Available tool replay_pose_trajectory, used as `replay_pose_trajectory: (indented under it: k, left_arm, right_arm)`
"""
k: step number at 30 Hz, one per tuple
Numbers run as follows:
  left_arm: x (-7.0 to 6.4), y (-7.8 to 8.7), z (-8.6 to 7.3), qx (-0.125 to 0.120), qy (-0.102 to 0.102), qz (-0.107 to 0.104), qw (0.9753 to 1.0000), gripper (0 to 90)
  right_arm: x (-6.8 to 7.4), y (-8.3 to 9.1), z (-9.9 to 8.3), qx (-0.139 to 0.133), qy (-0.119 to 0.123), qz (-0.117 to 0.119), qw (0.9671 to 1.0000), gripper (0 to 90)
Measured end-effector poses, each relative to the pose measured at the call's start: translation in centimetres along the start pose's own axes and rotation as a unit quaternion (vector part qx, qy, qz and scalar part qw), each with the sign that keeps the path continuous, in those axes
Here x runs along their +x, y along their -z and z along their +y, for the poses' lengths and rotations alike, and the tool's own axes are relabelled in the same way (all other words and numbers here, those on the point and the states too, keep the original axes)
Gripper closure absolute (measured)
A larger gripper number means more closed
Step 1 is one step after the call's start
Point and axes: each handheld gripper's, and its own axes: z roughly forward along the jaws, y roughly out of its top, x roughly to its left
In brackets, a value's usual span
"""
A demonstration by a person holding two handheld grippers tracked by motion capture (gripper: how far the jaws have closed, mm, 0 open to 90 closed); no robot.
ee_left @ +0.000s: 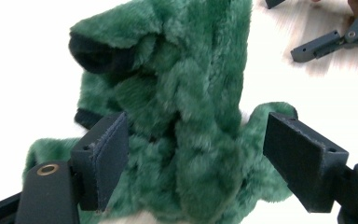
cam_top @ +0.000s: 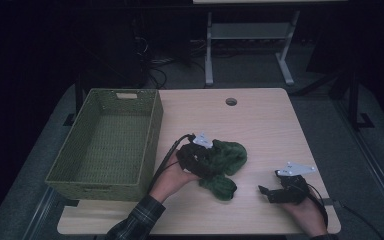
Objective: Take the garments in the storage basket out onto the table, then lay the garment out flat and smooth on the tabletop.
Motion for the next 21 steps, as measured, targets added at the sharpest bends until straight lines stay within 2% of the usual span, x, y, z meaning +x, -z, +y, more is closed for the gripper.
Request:
replay_pose_trajectory:
  k: [1,4,7,8,16,17,21]
  left_arm:
    - [0.1,0.3,-0.4,-0.009,0.004,0.004,0.9999,21.5]
    - [0.2,0.5,-0.8,-0.01,-0.001,0.009,0.9999,20.2]
    - [0.2,0.6,-1.4,-0.016,0.007,0.011,0.9998,18.5]
    - [0.2,0.7,-1.5,-0.014,0.004,0.011,0.9998,18.2]
    - [0.2,1.2,-2.3,-0.024,0.003,0.014,0.9996,17.9]
    - [0.2,1.2,-2.4,-0.026,0.01,0.012,0.9995,17.9]
    - [0.3,1.2,-2.7,-0.023,0.008,0.011,0.9996,17.9]
  right_arm:
    - [-0.1,0.0,0.1,0.003,-0.001,0.002,1.0,14.0]
    - [-0.2,0.2,0.5,0.006,-0.003,0.003,1.0,14.1]
    - [-0.2,0.6,1.1,-0.002,-0.002,0.004,1.0,14.5]
    - [-0.2,0.7,1.3,-0.002,-0.001,0.004,1.0,14.5]
    - [-0.2,1.4,4.7,-0.022,0.008,0.02,0.9995,19.8]
    - [-0.1,1.4,5.1,-0.024,0.011,0.021,0.9994,20.4]
    - [0.1,1.6,7.0,-0.035,0.018,0.03,0.9987,23.6]
